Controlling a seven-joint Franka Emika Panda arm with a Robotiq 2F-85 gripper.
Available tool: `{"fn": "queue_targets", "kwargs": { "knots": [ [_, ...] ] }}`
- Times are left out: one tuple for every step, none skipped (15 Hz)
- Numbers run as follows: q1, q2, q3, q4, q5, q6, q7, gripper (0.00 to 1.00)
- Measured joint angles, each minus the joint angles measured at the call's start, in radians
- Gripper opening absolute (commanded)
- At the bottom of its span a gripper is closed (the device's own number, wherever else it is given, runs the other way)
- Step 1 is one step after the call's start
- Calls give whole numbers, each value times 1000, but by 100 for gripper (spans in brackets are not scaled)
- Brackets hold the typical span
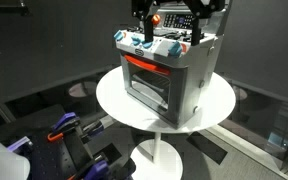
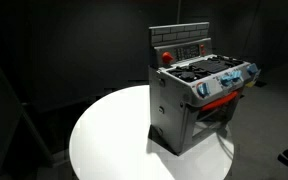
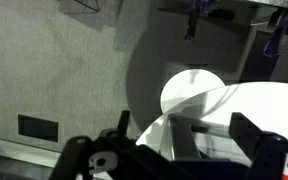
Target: Press the orange button on the stove
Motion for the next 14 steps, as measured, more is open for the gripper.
{"fn": "queue_targets", "kwargs": {
  "knots": [
    [0,0,0,0,0,0,0,100],
    [0,0,0,0,0,0,0,100],
    [0,0,0,0,0,0,0,100],
    [0,0,0,0,0,0,0,100],
    [0,0,0,0,0,0,0,100],
    [0,0,0,0,0,0,0,100],
    [0,1,1,0,0,0,0,100],
    [0,1,3,1,0,4,1,100],
    [1,2,6,2,1,12,2,100],
    [2,5,9,6,4,24,3,100],
    [5,8,12,11,7,41,5,100],
    [10,12,17,19,12,58,10,100],
    [15,17,23,29,17,73,15,100],
    [20,25,30,41,23,88,21,100]
  ]
}}
